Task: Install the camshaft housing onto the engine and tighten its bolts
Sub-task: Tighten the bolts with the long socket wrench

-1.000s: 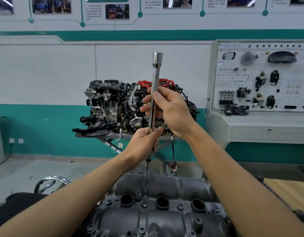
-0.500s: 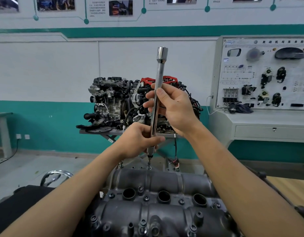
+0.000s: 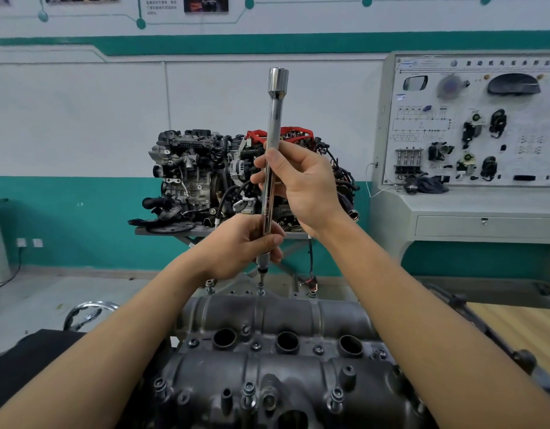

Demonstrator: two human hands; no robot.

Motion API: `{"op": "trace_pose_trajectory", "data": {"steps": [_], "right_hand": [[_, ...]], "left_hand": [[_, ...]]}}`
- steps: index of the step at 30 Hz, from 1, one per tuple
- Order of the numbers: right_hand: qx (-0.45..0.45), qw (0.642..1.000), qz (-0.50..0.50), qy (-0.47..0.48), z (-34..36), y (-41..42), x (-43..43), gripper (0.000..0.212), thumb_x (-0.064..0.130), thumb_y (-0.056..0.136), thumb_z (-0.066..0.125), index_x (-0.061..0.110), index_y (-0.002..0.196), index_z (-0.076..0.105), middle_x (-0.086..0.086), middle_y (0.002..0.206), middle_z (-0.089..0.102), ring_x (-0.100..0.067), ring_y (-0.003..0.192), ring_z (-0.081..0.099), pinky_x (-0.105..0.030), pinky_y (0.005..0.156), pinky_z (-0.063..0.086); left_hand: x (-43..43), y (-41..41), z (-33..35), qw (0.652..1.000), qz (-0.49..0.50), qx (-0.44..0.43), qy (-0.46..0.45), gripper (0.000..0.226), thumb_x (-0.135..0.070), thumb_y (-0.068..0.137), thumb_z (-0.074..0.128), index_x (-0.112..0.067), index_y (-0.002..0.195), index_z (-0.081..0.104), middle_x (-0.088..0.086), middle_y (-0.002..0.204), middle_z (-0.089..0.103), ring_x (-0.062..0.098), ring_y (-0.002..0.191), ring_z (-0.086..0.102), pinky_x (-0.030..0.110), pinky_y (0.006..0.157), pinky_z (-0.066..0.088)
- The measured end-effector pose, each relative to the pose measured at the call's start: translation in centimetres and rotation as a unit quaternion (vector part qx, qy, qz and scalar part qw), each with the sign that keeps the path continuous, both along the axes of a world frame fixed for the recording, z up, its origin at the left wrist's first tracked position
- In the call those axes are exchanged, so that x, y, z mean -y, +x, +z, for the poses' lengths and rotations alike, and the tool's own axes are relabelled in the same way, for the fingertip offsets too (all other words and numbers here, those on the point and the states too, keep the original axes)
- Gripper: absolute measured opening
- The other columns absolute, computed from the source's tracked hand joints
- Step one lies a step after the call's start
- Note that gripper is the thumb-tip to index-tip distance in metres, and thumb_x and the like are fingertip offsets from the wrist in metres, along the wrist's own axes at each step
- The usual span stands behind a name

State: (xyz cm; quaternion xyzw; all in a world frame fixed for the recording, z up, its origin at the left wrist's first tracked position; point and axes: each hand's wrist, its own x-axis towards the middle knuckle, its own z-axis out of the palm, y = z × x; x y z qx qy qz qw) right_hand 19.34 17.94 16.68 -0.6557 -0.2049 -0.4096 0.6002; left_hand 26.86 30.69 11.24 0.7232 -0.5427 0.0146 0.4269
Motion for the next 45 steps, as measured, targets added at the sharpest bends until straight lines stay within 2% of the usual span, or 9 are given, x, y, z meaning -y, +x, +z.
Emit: {"op": "trace_pose_trajectory", "data": {"steps": [8, 15, 24, 28, 31, 35, 38, 42, 45], "right_hand": [[-0.011, 1.0, 0.012, -0.015, -0.3, 0.3, -0.6, 0.016, 0.009, 0.102, 0.052, 0.004, 0.109, 0.066, -0.004, 0.086, 0.07, -0.016, 0.069, 0.069, -0.031, 0.07, 0.059], [-0.023, 0.999, 0.023, -0.005, -0.3, 0.3, -0.6, 0.018, 0.006, 0.103, 0.051, -0.002, 0.112, 0.064, -0.007, 0.087, 0.069, -0.015, 0.068, 0.069, -0.025, 0.066, 0.056], [0.02, 0.993, -0.112, 0.037, -0.5, 0.6, -0.5, 0.025, 0.014, 0.078, 0.085, 0.014, 0.088, 0.062, -0.011, 0.084, 0.068, -0.016, 0.074, 0.064, -0.03, 0.073, 0.058], [-0.029, 0.997, -0.057, -0.045, -0.2, 0.2, -0.5, 0.008, 0.022, 0.1, 0.059, 0.017, 0.105, 0.062, -0.006, 0.094, 0.068, -0.016, 0.079, 0.065, -0.03, 0.071, 0.057], [-0.076, 0.995, 0.015, -0.068, -0.1, -0.1, 0.1, 0.024, 0.019, 0.107, 0.039, 0.02, 0.105, 0.063, -0.003, 0.096, 0.071, -0.018, 0.081, 0.068, -0.028, 0.063, 0.056], [-0.035, 0.996, -0.063, -0.058, -0.2, 0.4, 0.4, 0.002, 0.014, 0.094, 0.068, 0.014, 0.095, 0.066, -0.007, 0.086, 0.071, -0.018, 0.077, 0.069, -0.04, 0.076, 0.061], [-0.012, 0.994, -0.108, -0.033, -0.4, 0.7, 0.4, 0.027, 0.019, 0.081, 0.083, 0.007, 0.089, 0.06, -0.012, 0.077, 0.065, -0.024, 0.068, 0.068, -0.047, 0.071, 0.062], [-0.044, 0.998, -0.014, -0.039, -0.2, 0.3, -0.1, 0.015, 0.027, 0.1, 0.059, 0.014, 0.106, 0.06, -0.003, 0.09, 0.069, -0.018, 0.078, 0.071, -0.028, 0.068, 0.058], [-0.085, 0.996, 0.035, -0.023, 0.0, -0.3, 0.2, 0.035, 0.025, 0.109, 0.033, 0.003, 0.121, 0.057, -0.008, 0.096, 0.072, -0.017, 0.082, 0.071, -0.023, 0.067, 0.055]], "left_hand": [[-0.5, -0.1, 0.3, 1.0, -0.019, -0.007, 0.004, 0.01, -0.016, 0.101, 0.057, -0.006, 0.101, 0.061, 0.01, 0.082, 0.076, 0.028, 0.079, 0.071, 0.041, 0.072, 0.056], [-0.4, -0.2, 0.2, 1.0, 0.001, 0.001, 0.008, 0.009, -0.018, 0.1, 0.058, -0.01, 0.098, 0.062, 0.007, 0.082, 0.076, 0.021, 0.075, 0.073, 0.031, 0.068, 0.056], [0.5, -1.4, 0.2, 0.984, 0.084, 0.048, -0.15, 0.017, -0.023, 0.084, 0.08, -0.008, 0.089, 0.074, 0.008, 0.076, 0.075, 0.029, 0.071, 0.071, 0.045, 0.071, 0.059], [0.1, -1.5, 0.9, 0.996, 0.054, 0.027, -0.07, 0.014, -0.012, 0.099, 0.059, -0.004, 0.109, 0.065, 0.005, 0.096, 0.076, 0.015, 0.082, 0.075, 0.036, 0.082, 0.06], [-0.3, -1.5, 1.0, 0.999, 0.032, 0.008, -0.022, 0.025, -0.018, 0.105, 0.048, -0.005, 0.124, 0.056, 0.001, 0.112, 0.072, 0.013, 0.1, 0.071, 0.028, 0.087, 0.056], [0.0, -1.9, 0.8, 0.988, 0.115, 0.078, -0.063, 0.025, -0.031, 0.097, 0.063, -0.012, 0.112, 0.063, 0.006, 0.096, 0.073, 0.023, 0.087, 0.07, 0.045, 0.082, 0.056], [0.0, -2.1, 0.7, 0.973, 0.135, 0.118, -0.146, 0.02, -0.03, 0.088, 0.075, -0.016, 0.099, 0.066, 0.001, 0.079, 0.073, 0.018, 0.069, 0.069, 0.042, 0.07, 0.058], [0.1, -2.3, 0.8, 0.989, 0.037, 0.106, -0.098, 0.02, -0.012, 0.101, 0.054, -0.017, 0.12, 0.053, 0.001, 0.096, 0.073, 0.015, 0.081, 0.073, 0.045, 0.08, 0.058], [0.0, -2.2, 0.8, 0.993, 0.032, 0.071, -0.084, 0.018, -0.014, 0.106, 0.043, -0.014, 0.121, 0.053, 0.005, 0.108, 0.07, 0.02, 0.096, 0.069, 0.048, 0.09, 0.055]]}}
